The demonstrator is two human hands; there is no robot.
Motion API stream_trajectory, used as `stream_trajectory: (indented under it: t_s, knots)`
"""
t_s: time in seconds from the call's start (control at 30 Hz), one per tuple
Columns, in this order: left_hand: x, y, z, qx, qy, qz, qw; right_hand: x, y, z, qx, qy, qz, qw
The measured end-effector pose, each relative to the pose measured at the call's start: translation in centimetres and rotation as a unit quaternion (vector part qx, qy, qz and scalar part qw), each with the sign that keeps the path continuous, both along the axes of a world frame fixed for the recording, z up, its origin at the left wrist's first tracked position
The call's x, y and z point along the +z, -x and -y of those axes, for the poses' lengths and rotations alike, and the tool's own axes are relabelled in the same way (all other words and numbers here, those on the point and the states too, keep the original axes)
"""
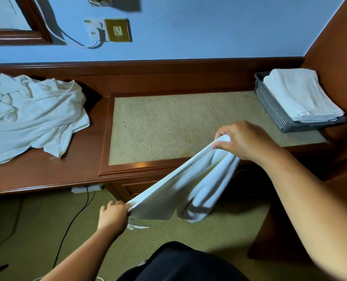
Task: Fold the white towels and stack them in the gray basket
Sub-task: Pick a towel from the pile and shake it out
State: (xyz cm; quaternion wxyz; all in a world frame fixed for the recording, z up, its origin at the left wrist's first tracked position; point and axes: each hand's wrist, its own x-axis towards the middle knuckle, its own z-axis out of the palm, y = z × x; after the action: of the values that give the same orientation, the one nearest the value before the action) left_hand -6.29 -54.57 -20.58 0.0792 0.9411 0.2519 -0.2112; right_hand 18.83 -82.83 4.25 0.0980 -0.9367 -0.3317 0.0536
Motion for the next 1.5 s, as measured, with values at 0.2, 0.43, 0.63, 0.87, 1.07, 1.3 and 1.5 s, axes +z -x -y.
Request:
stream_trajectory:
  t_s: [0.2,0.43,0.63,0.87,1.07,1.3,1.5]
  knots:
    - [1.1,1.6,-5.0,0.086,-0.094,0.061,0.99,-5.4,-2.4,1.5,-0.051,0.04,-0.049,0.997]
    - [1.6,3.0,-8.1,0.187,-0.058,0.199,0.96,-11.8,-4.5,3.6,-0.196,-0.034,-0.063,0.978]
    - [3.1,5.2,-8.4,0.317,-0.007,0.239,0.918,-16.8,-4.8,5.9,-0.275,-0.067,-0.09,0.955]
    - [3.9,3.4,-3.8,0.5,0.017,0.295,0.814,-20.4,-3.7,7.6,-0.517,-0.149,-0.118,0.835]
    - [5.6,-1.4,2.6,0.69,0.298,0.519,0.408,-23.6,-1.2,11.2,-0.665,-0.337,-0.203,0.635]
    - [10.3,-6.4,5.6,0.677,0.331,0.59,0.291,-18.9,-5.8,13.0,-0.625,-0.52,-0.193,0.549]
    - [16.6,-14.5,4.1,0.632,0.368,0.644,0.227,-11.3,-14.2,9.8,-0.537,-0.621,-0.235,0.52]
